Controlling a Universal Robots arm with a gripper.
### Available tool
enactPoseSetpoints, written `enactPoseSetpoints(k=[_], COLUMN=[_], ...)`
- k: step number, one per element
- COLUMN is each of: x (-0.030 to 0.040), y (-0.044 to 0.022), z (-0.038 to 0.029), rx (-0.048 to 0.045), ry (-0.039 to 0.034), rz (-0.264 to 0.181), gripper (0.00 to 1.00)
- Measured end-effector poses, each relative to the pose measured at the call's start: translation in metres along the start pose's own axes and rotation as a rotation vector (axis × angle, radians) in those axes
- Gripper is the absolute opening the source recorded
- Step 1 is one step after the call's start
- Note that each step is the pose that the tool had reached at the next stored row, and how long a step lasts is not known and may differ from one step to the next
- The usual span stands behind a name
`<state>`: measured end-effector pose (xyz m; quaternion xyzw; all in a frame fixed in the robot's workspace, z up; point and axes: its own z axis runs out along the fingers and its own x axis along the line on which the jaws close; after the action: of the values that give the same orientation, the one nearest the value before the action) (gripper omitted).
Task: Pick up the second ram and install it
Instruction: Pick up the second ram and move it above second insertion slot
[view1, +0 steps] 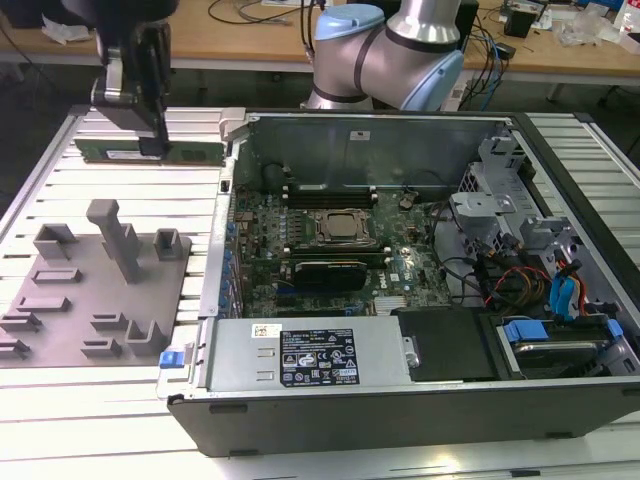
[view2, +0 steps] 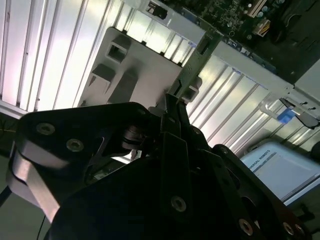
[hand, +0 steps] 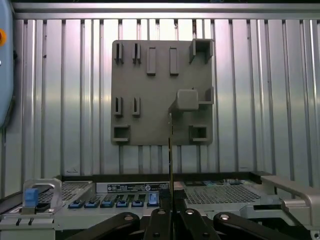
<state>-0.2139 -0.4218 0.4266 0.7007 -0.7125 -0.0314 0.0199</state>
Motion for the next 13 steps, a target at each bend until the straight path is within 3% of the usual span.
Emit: enactPoseSetpoints(k=[4, 8, 10, 13], x=[-0.0005, -0.0012, -0.0014, -0.0019], y=[-0.0176, -0.0394, -0.0449, -0.0582], z=[-0.0012, -0.0029, -0.0032, -0.0042], rx=[-0.0014, -0.0033, -0.0037, -0.0047], ry=[0.0007, 0.0016, 0.0017, 0.0021], rz=[0.000, 0.000, 0.000, 0.000], gripper=[0.13, 0.13, 0.13, 0.13])
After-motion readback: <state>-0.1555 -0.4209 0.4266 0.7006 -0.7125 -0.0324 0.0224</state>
